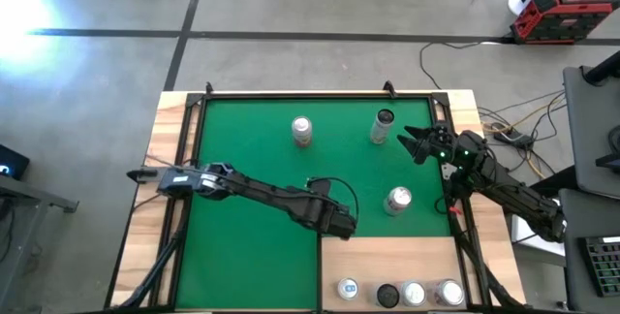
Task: Place canned beverage on shelf
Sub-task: Move the blue soda can near the shelf
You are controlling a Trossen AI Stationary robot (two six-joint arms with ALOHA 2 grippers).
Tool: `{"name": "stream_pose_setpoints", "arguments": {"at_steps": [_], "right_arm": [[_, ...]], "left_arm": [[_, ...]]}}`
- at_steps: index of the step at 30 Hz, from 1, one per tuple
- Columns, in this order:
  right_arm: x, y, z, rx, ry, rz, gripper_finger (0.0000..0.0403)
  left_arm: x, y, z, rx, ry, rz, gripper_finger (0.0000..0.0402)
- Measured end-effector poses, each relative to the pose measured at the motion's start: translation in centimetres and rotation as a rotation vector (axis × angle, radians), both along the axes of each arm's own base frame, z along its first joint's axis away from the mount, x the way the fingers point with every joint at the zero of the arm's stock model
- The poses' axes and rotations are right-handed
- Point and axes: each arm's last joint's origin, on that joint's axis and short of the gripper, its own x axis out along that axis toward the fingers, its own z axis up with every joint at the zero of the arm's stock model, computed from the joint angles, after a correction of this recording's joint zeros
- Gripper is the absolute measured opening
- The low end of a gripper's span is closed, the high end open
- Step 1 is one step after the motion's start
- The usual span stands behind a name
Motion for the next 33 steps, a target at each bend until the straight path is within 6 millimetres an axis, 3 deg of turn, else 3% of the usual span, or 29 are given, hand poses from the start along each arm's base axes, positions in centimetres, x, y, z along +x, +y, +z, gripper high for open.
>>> {"name": "stream_pose_setpoints", "arguments": {"at_steps": [18,28,33], "right_arm": [[0.0,0.0,0.0,0.0,0.0,0.0,0.0384],[0.0,0.0,0.0,0.0,0.0,0.0,0.0384],[0.0,0.0,0.0,0.0,0.0,0.0,0.0384]], "left_arm": [[0.0,0.0,-1.2,0.019,0.011,0.002,0.0251],[0.0,-0.1,-1.1,-0.019,-0.001,0.026,0.037],[0.0,-0.1,1.2,-0.107,-0.024,0.046,0.0392]]}}
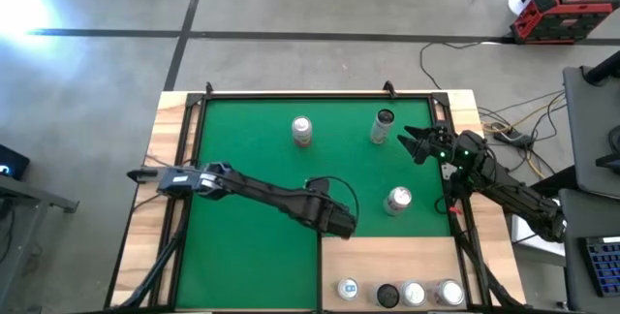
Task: Place canned beverage on shelf
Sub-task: Move the blue soda can near the shelf
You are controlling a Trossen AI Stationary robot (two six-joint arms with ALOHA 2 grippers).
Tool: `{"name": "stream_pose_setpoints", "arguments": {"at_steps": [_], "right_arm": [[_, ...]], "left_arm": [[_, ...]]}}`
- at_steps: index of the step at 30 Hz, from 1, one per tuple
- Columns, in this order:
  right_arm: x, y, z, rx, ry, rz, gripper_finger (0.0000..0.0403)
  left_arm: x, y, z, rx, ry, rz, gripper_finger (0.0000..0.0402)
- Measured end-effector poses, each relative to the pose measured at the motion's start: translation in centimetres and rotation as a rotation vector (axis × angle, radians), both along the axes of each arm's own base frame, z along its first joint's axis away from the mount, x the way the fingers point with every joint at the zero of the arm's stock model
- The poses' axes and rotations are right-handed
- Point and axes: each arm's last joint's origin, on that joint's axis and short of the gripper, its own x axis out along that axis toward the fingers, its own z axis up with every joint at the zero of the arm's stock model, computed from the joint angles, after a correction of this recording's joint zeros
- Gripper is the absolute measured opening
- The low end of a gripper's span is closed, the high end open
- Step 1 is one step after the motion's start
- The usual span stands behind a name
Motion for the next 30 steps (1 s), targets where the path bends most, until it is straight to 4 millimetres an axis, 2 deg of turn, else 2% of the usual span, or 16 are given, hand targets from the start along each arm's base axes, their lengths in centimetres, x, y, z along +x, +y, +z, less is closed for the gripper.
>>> {"name": "stream_pose_setpoints", "arguments": {"at_steps": [3,8,13,30], "right_arm": [[0.0,0.0,0.0,0.0,0.0,0.0,0.0384],[0.0,0.0,0.0,0.0,0.0,-0.001,0.0384],[0.0,0.0,0.0,0.0,0.0,-0.001,0.0384],[0.0,0.0,0.0,0.0,0.0,0.0,0.0384]], "left_arm": [[-0.1,0.2,1.4,-0.048,-0.01,0.018,0.0387],[-0.4,0.8,2.0,-0.126,0.013,0.054,0.0388],[-0.3,1.8,1.9,-0.198,0.046,0.081,0.0389],[0.5,5.0,1.7,-0.239,0.041,0.163,0.0389]]}}
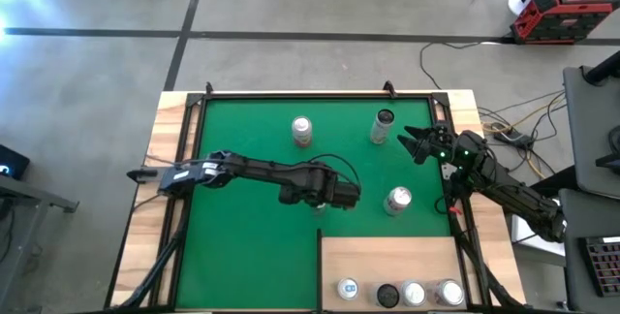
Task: Place canned beverage on shelf
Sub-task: Move the blue soda can near the shelf
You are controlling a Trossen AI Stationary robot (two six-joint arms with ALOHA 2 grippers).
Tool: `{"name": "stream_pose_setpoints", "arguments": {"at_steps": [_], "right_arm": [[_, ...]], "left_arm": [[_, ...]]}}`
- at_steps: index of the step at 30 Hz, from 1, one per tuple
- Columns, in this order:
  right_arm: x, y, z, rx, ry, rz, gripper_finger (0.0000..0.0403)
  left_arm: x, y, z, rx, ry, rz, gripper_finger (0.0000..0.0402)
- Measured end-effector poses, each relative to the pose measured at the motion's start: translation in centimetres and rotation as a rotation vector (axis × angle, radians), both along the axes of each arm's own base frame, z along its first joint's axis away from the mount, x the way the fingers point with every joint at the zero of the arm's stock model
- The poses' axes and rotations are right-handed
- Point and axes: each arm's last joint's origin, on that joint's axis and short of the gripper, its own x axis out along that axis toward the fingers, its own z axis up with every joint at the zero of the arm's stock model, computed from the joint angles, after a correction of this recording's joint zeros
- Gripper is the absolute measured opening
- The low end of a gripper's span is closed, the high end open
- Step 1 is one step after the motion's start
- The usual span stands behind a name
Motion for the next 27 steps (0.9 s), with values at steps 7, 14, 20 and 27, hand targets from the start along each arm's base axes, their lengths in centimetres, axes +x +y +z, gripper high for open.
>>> {"name": "stream_pose_setpoints", "arguments": {"at_steps": [7,14,20,27], "right_arm": [[0.0,0.0,0.0,0.0,0.0,0.0,0.0384],[0.0,0.0,0.0,0.0,0.0,0.0,0.0384],[0.0,0.0,0.0,0.0,0.0,0.0,0.0384],[0.0,0.0,0.0,0.0,0.0,0.0,0.0384]], "left_arm": [[0.0,0.1,-0.4,-0.007,0.007,0.025,0.0371],[0.3,0.0,-1.0,-0.009,-0.002,0.024,0.0311],[0.4,0.0,-1.8,-0.022,0.003,0.032,0.0229],[0.3,-0.1,-1.4,-0.043,0.009,0.055,0.0214]]}}
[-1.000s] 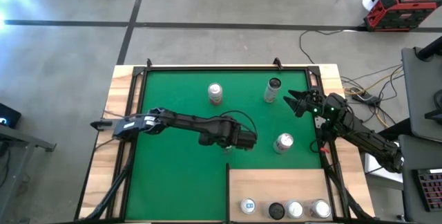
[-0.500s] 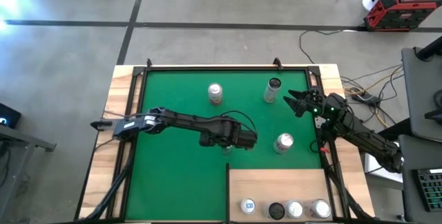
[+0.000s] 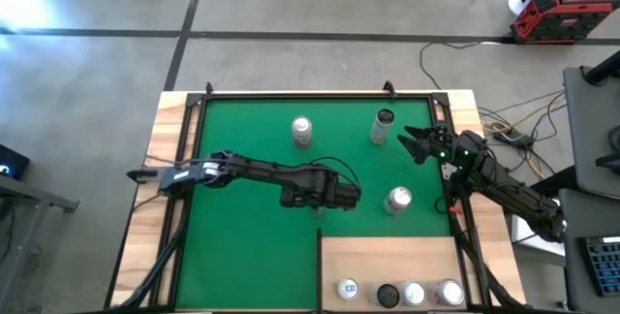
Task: Place canned beverage on shelf
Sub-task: Move the blue soda can near the shelf
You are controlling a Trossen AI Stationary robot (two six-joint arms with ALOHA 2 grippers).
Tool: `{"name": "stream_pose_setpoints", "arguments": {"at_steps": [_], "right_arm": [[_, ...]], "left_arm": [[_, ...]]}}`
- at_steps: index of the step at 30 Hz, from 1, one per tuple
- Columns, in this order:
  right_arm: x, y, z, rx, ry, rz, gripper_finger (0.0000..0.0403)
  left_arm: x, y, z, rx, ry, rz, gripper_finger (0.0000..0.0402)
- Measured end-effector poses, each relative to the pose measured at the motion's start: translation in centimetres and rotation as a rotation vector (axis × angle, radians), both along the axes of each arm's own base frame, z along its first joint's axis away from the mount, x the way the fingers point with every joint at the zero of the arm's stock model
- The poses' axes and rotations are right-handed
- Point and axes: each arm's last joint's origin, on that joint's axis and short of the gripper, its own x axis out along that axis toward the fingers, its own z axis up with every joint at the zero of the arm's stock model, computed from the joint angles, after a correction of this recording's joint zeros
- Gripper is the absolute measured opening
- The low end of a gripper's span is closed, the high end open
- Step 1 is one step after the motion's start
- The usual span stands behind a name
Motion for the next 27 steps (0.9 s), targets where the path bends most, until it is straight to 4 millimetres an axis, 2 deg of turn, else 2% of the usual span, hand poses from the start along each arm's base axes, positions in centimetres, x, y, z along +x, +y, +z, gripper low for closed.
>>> {"name": "stream_pose_setpoints", "arguments": {"at_steps": [8,18,27], "right_arm": [[0.0,0.0,0.0,0.0,0.0,0.0,0.0384],[0.0,0.0,0.0,0.0,0.0,0.0,0.0384],[0.0,0.0,0.0,0.0,0.0,0.0,0.0384]], "left_arm": [[-0.2,-0.1,1.6,-0.011,-0.019,-0.021,0.0214],[0.7,-0.4,1.0,-0.024,-0.07,-0.077,0.0214],[2.0,-0.8,-0.3,0.008,-0.104,-0.35,0.0224]]}}
